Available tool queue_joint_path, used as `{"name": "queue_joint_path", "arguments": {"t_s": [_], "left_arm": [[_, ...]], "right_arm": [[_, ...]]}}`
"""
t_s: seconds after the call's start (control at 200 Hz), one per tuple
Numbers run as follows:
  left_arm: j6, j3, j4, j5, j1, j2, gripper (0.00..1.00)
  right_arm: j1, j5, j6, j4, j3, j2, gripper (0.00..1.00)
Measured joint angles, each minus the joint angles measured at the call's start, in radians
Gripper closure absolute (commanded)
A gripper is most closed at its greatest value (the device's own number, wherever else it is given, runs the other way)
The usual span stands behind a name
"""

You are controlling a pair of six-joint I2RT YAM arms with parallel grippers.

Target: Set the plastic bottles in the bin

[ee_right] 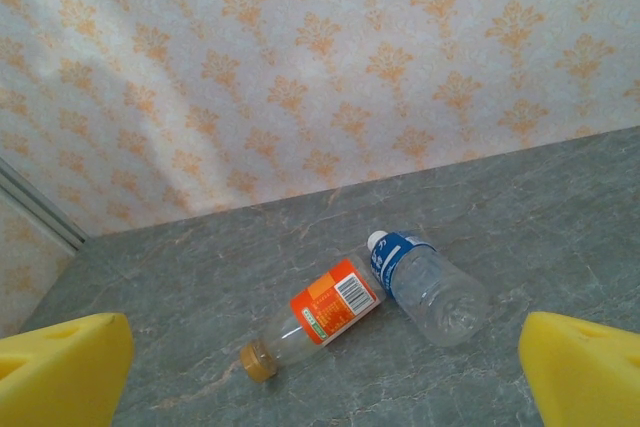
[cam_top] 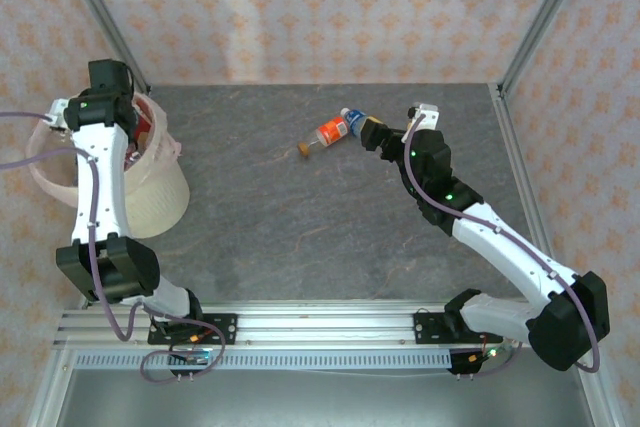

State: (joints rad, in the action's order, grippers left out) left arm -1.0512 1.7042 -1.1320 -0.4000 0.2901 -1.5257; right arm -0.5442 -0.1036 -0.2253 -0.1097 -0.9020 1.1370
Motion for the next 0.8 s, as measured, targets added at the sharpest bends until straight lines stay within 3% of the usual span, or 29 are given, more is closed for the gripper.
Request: {"name": "queue_joint_path", "arguments": {"t_s": [0.17,0.43,0.666,0.801], "left_arm": [[-0.004,-0.048,0.013,-0.004,0.0,-0.007,0.0],[0.019,0.036,0.005,0.054,0.0,0.002,0.0],[0.094,0.04,0.051,0.133,-0.019,0.146,0.0],[0.163,0.042,0.106,0.188,-0.08,0.231,0.0]], "right_arm": [[0.0,0.0,0.0,0.01,0.0,0.0,0.01],[0.0,0.0,0.001,0.019,0.0,0.0,0.01],[0.0,-0.001,0.0,0.02,-0.011,0.017,0.01],[0.008,-0.003,-0.012,0.036,-0.068,0.085,0.01]]}}
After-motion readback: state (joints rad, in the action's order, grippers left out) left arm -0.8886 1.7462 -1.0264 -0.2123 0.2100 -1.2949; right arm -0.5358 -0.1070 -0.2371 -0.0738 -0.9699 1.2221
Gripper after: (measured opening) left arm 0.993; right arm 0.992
